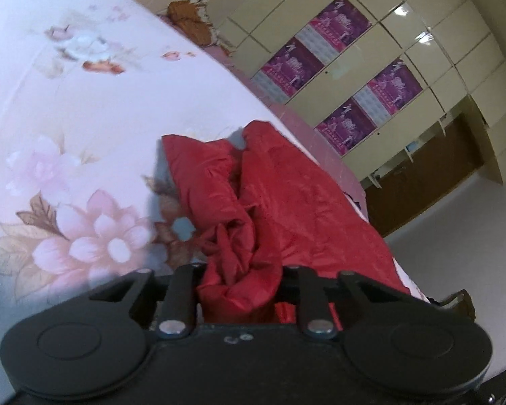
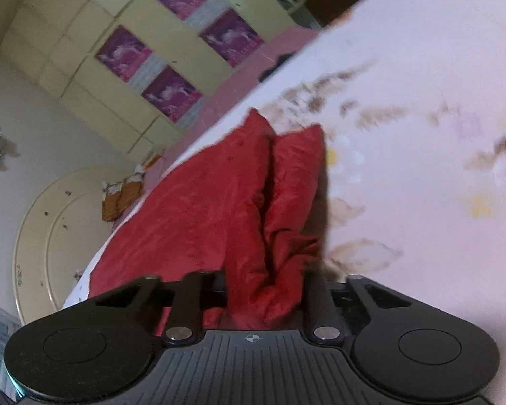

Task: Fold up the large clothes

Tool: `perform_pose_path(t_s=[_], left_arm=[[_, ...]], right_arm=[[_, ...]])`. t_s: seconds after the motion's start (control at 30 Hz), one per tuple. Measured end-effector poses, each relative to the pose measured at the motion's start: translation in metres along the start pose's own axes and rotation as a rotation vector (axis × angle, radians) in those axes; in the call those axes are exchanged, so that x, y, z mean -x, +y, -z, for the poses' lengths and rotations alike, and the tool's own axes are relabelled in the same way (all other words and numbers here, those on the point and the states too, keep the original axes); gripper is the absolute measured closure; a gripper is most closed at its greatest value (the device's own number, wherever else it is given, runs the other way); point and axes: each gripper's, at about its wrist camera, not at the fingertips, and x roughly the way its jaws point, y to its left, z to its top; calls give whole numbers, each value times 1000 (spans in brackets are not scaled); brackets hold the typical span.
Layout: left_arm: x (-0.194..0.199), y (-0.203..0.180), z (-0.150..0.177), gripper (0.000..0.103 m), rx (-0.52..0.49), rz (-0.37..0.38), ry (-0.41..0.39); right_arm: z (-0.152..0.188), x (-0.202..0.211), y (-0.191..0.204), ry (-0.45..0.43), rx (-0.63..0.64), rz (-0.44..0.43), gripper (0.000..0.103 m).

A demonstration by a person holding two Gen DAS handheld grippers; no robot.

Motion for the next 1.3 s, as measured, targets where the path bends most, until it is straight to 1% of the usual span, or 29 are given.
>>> perform_pose_path(t_s=[0.07, 0.13, 0.23, 0.33, 0.47, 0.67, 0.77, 0.97, 1.1, 1.3], left_arm=[[8, -6, 4, 87, -5, 6, 1], [12, -13, 9, 87, -5, 6, 6], [27, -22, 25, 87, -5, 11, 5], [43, -25, 48, 87, 7, 13, 7], [70, -24, 87, 87, 43, 4, 16], [114, -26, 130, 87, 37, -7, 17], [132, -25, 148, 87, 35, -15, 14], [164, -20, 177, 87, 43, -27, 8], [180, -17, 187, 87, 51, -37, 13], [199, -11, 200, 87, 48, -38, 42]], right_arm=[[-2, 7, 2, -3, 33, -1, 89], [-4, 16, -3, 3, 37, -3, 89], [-6, 32, -13, 13, 43, -6, 89], [-4, 60, -24, 30, 64, -6, 89], [5, 100, -44, 59, 78, -4, 89], [24, 155, -74, 81, 83, -8, 89], [33, 174, -85, 94, 80, -12, 89], [43, 201, -96, 106, 86, -26, 89], [48, 211, -97, 111, 88, -24, 89], [53, 225, -99, 130, 82, -8, 89]])
